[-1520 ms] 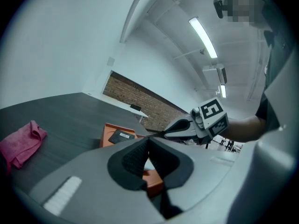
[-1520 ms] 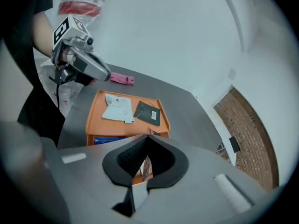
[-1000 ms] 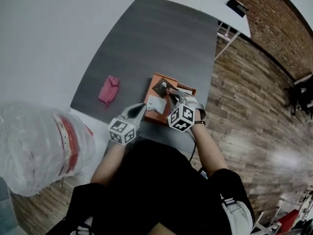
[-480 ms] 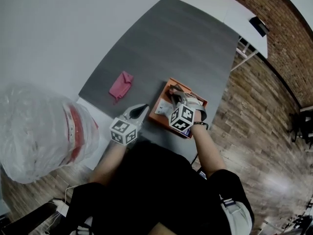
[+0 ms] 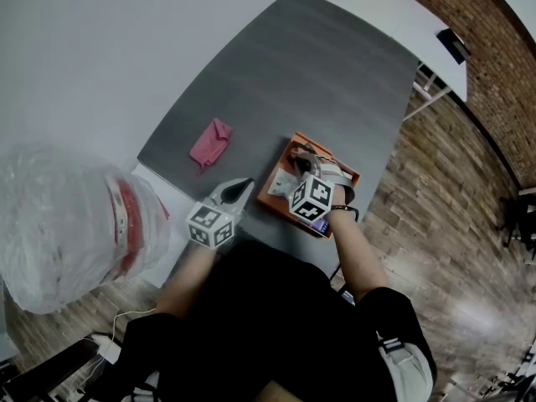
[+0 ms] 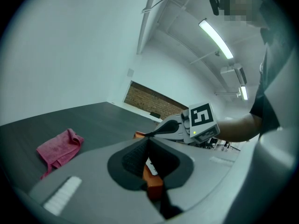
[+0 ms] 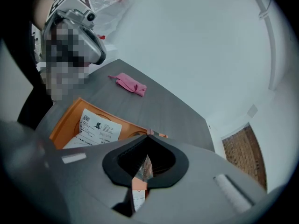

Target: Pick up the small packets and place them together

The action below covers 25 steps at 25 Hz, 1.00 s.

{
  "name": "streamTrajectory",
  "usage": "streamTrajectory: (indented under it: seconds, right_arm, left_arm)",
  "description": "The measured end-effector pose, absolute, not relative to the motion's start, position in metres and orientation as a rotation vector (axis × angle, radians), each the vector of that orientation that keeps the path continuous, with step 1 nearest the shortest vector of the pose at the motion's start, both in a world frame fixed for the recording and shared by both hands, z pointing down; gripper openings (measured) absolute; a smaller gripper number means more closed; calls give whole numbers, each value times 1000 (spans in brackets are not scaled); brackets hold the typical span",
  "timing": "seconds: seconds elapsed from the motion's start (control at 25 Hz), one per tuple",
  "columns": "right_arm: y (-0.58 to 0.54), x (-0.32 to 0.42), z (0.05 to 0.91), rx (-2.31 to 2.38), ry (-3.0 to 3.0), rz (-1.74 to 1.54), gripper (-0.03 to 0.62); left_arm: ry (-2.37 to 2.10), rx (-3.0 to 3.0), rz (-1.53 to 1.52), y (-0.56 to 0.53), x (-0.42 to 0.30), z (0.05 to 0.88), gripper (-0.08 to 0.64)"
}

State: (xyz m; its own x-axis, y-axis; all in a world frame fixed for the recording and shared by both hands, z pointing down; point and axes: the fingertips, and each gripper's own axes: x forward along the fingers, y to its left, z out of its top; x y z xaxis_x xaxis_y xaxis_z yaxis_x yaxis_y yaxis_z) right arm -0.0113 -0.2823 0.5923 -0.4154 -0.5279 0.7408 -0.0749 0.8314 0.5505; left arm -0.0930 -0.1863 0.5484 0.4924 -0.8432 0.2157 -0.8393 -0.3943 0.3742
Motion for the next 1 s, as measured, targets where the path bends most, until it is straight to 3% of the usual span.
streamTrajectory:
  seconds: [0.12, 0.24, 1.0]
  right_arm:
    - [-281, -10, 598, 445, -1962, -507, 17]
    - [-275, -10, 604, 422, -1977, -457, 128]
    - [-261, -7, 577, 511, -2028, -411, 154]
  left_arm:
    - [-1388, 2306, -7, -185, -92, 550, 0]
    - [-1385, 2307, -7, -184, -92, 550, 0]
    - [-1328, 2386, -39, -181, -85, 535, 0]
